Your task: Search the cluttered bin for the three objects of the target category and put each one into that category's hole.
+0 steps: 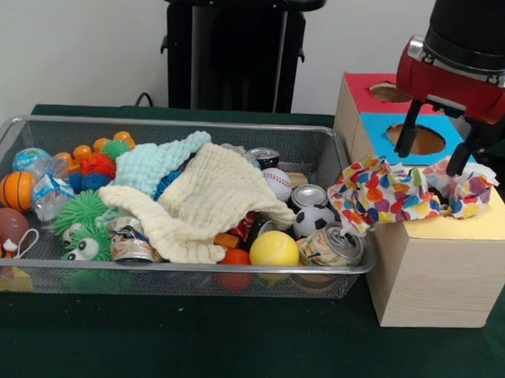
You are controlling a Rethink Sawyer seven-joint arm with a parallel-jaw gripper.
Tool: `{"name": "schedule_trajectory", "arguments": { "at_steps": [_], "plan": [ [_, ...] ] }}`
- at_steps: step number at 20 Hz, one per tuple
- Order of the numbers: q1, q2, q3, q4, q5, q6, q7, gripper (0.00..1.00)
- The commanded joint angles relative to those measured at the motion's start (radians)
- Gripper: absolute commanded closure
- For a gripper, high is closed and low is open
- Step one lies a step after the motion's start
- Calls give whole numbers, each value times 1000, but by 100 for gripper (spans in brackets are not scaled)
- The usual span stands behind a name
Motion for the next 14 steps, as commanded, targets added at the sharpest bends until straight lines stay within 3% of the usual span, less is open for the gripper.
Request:
{"name": "schedule_trajectory", "arguments": {
  "at_steps": [1, 8, 14],
  "plan": [
    [-14, 50, -47, 50, 61, 76, 394, 0],
    [-4, -35, -80, 60, 73, 195, 343, 0],
    [-4, -43, -83, 69, 90, 185, 366, 0]
  ]
}}
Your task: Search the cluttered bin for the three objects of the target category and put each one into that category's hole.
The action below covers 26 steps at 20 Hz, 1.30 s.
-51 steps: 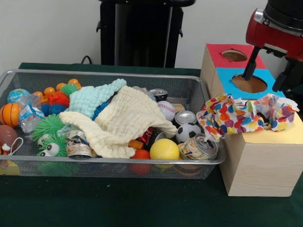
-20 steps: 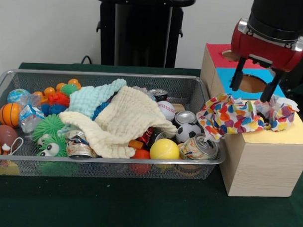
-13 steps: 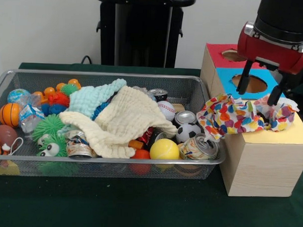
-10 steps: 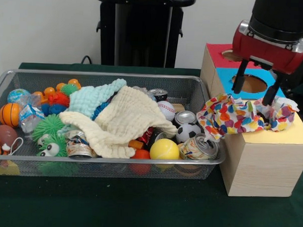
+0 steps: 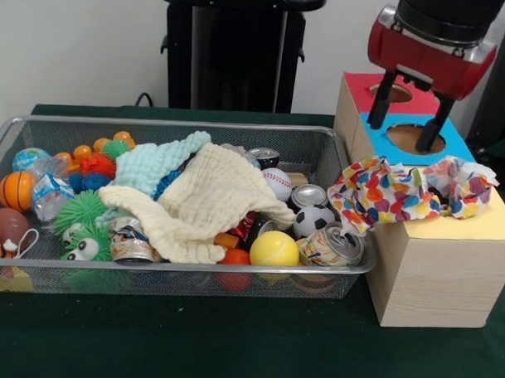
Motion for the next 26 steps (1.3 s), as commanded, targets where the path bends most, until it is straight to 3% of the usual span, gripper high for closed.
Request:
{"name": "schedule_trajectory", "arguments": {
  "at_steps": [1, 9, 15, 26],
  "plan": [
    [0, -21, -4, 72, 46, 88, 293, 0],
    [-42, 74, -1, 25, 74, 57, 305, 0],
    [-53, 88, -1, 27, 91, 45, 283, 0],
    [-43, 156, -89, 16, 118, 81, 416, 0]
  ]
}}
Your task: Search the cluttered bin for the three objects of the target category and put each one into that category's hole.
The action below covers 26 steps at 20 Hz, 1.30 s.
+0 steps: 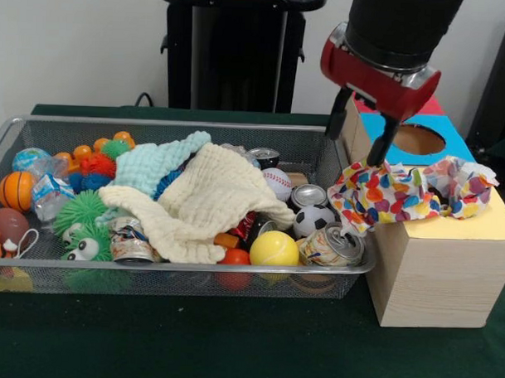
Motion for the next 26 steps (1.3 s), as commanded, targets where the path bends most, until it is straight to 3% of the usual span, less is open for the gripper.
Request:
{"name": "schedule_trajectory", "arguments": {
  "at_steps": [1, 13, 20, 26],
  "plan": [
    [-22, 87, -20, 15, 54, 67, 408, 0],
    [29, 161, -61, -16, 99, 105, 581, 0],
    [51, 219, -84, -89, 137, 228, 744, 0],
    [51, 209, -92, -95, 149, 284, 781, 0]
  ]
}}
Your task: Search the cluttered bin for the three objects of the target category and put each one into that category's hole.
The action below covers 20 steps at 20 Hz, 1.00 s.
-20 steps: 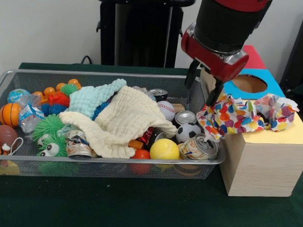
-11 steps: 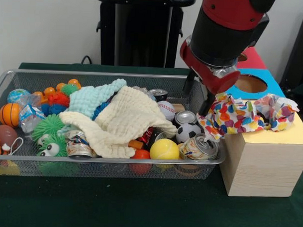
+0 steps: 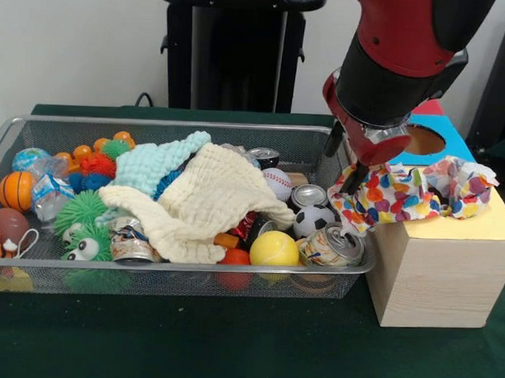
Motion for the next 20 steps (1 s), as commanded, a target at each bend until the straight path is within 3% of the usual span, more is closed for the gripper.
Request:
{"name": "schedule_trajectory", "arguments": {
  "at_steps": [1, 13, 20],
  "plan": [
    [-3, 31, 23, -19, 50, 152, 350, 0],
    [-2, 59, 25, -110, 59, 200, 404, 0],
    [16, 89, 20, -147, 73, 156, 444, 0]
  ]
}}
